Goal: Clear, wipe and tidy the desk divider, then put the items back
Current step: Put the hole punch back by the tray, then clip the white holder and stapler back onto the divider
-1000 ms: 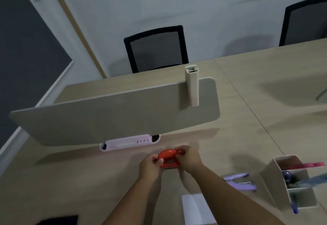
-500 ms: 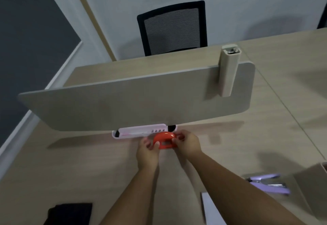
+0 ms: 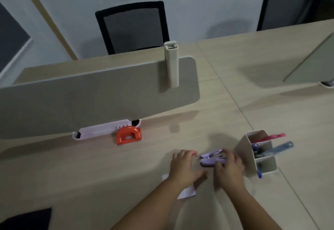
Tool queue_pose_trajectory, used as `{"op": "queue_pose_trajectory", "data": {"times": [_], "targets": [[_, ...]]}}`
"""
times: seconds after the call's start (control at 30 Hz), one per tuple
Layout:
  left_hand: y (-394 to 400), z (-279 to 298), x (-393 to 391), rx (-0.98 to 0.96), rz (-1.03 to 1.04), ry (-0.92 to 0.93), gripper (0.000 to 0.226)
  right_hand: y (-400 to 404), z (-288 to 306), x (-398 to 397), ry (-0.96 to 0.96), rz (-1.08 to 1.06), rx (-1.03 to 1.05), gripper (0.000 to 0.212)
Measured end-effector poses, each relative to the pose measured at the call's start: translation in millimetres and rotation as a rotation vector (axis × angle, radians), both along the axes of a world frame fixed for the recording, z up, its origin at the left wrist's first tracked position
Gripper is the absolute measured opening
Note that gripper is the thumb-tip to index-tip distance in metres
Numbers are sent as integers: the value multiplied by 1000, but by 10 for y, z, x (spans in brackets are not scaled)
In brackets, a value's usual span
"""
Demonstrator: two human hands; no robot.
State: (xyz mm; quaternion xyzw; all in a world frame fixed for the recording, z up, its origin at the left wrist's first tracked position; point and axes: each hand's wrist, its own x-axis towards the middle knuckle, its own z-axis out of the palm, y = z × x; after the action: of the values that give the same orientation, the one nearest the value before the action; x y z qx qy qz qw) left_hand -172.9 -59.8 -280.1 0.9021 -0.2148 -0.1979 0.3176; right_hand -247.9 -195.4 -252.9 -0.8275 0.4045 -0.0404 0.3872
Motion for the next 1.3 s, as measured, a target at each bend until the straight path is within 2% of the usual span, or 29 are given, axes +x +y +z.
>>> {"op": "queue_pose_trajectory", "data": {"times": [0.07,0.13,0.23,0.37,0.5,0.6,0.7,0.83,1.1,1.3], "targets": [[-174,56,-60,118,-119,-55,74,13,-63,-68,-64,-8,49,49],[-292,90,-56,113,-90,-75,56,-8,-73,-86,-127,-10,91,49],[-228,133,38,97,-73,-87,36,46,61,-29,-171,-73,295,51],[35,477,259,-118,-1,-124,36,184,265,177,-271,-126,519,51],[364,1336,642,-376,126,-268,40,481,736,647,-493,-70,885,46],[556,2057,865,-516,156,-439,44,754,1266,1061,-725,11,1111,33],[671,2588,1071,-510,160,-581,49,937,1799,1395,-858,127,1183,29],[689,2813,1361,-442,156,-710,53,1003,2097,1698,-906,199,1211,30],[503,2749,1762,-377,231,-586,56,998,1996,1937,-814,139,1239,38],[478,2514,1893,-357,283,-476,56,957,1802,1944,-747,87,1289,29]]}}
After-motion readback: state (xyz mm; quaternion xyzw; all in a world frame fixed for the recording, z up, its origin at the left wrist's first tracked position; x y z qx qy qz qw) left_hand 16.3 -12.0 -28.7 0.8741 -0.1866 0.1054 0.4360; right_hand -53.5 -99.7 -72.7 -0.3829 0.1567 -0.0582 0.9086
